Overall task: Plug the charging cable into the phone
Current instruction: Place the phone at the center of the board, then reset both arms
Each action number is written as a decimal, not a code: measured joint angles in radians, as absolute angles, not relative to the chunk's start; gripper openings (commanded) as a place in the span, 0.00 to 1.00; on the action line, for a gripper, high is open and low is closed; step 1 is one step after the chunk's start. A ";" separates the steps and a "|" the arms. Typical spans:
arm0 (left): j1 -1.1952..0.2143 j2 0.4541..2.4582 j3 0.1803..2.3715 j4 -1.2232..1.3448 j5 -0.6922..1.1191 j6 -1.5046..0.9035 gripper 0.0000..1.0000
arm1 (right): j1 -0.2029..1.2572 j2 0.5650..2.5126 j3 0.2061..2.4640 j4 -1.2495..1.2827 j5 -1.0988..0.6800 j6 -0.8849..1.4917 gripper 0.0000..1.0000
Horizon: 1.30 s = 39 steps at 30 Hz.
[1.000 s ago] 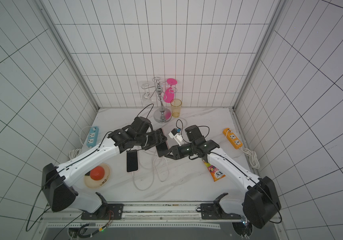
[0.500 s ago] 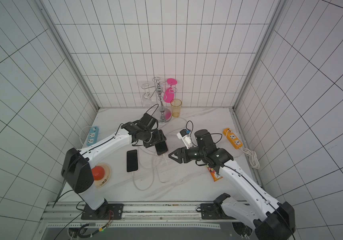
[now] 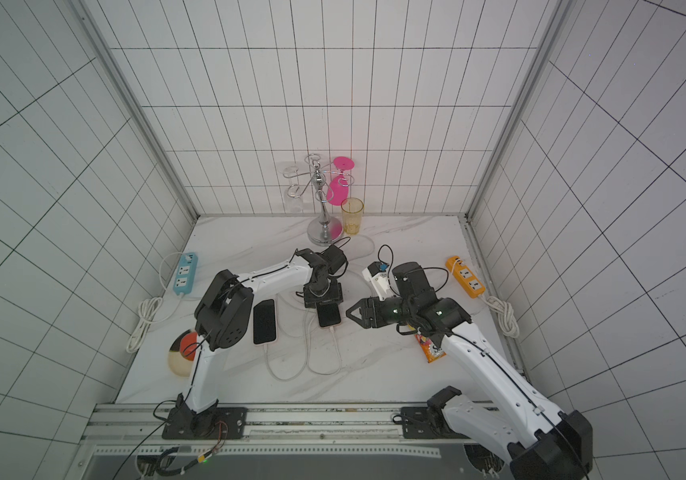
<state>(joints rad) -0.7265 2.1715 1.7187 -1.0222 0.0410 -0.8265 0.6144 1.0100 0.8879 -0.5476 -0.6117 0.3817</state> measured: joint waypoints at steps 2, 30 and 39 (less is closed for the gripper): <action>-0.726 2.186 1.743 -1.032 0.041 -0.820 0.84 | 0.614 1.011 0.888 -0.548 -0.612 0.382 0.58; -0.630 0.958 0.928 -0.486 -0.606 -0.500 0.99 | 0.438 0.895 0.785 -0.470 0.160 0.418 0.84; -0.290 0.878 0.426 -0.144 -0.633 -0.321 0.96 | 0.351 0.930 0.501 -0.118 0.518 0.262 0.87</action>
